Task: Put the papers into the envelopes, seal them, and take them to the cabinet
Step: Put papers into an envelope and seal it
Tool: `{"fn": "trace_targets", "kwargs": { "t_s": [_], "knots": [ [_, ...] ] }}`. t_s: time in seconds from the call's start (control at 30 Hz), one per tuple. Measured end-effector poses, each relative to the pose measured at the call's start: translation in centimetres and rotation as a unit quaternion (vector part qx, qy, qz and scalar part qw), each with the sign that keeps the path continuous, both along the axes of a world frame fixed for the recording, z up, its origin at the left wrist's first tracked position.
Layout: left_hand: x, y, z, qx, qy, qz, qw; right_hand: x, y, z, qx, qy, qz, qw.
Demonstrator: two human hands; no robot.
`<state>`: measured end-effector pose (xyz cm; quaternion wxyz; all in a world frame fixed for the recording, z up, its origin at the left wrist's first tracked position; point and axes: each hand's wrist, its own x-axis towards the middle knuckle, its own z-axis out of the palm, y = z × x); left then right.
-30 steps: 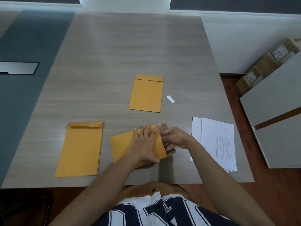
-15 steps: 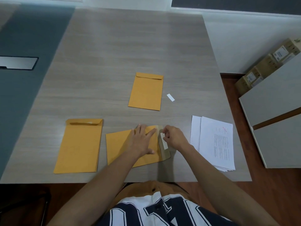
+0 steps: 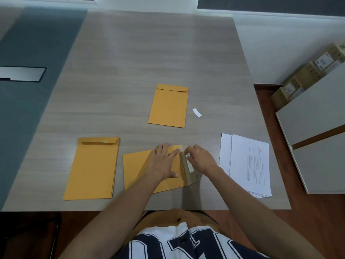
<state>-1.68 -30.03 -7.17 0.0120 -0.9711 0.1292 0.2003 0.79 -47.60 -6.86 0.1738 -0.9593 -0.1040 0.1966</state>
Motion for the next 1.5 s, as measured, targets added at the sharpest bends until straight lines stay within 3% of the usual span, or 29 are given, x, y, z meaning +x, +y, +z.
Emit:
{"fn": "trace_targets", "kwargs": {
  "t_s": [0.37,0.83,0.93,1.17,1.33,1.4,1.43,1.5],
  "knots": [
    [-0.1,0.1,-0.1,-0.012,-0.006,0.002,1.0,-0.2,1.0,-0.5,0.019,-0.004,-0.039,0.999],
    [0.8,0.1,-0.8,-0.012,-0.009,0.035,0.999,0.5,0.3,-0.1,0.165,-0.015,-0.198,0.966],
    [1.4,-0.2,-0.6,-0.014,0.003,0.067,0.998,0.9,-0.2,0.8,0.243,-0.03,-0.296,0.923],
    [2.7,-0.1,0.0,-0.022,-0.013,0.167,0.986,4.8,-1.3,2.1,0.435,0.029,-0.533,0.725],
    [2.9,0.3,-0.3,-0.031,-0.002,0.188,0.982,9.1,-1.9,2.8,0.471,0.043,-0.581,0.663],
    [3.0,0.5,-0.6,-0.033,0.006,0.191,0.981,10.3,-2.2,2.7,0.453,0.042,-0.581,0.674],
    [3.0,0.5,-0.7,-0.038,0.012,0.197,0.98,10.6,-2.3,2.5,0.414,0.036,-0.567,0.711],
    [2.9,0.7,-0.8,-0.067,0.028,0.222,0.972,10.2,-2.6,2.2,0.289,0.004,-0.496,0.819]
  ]
}}
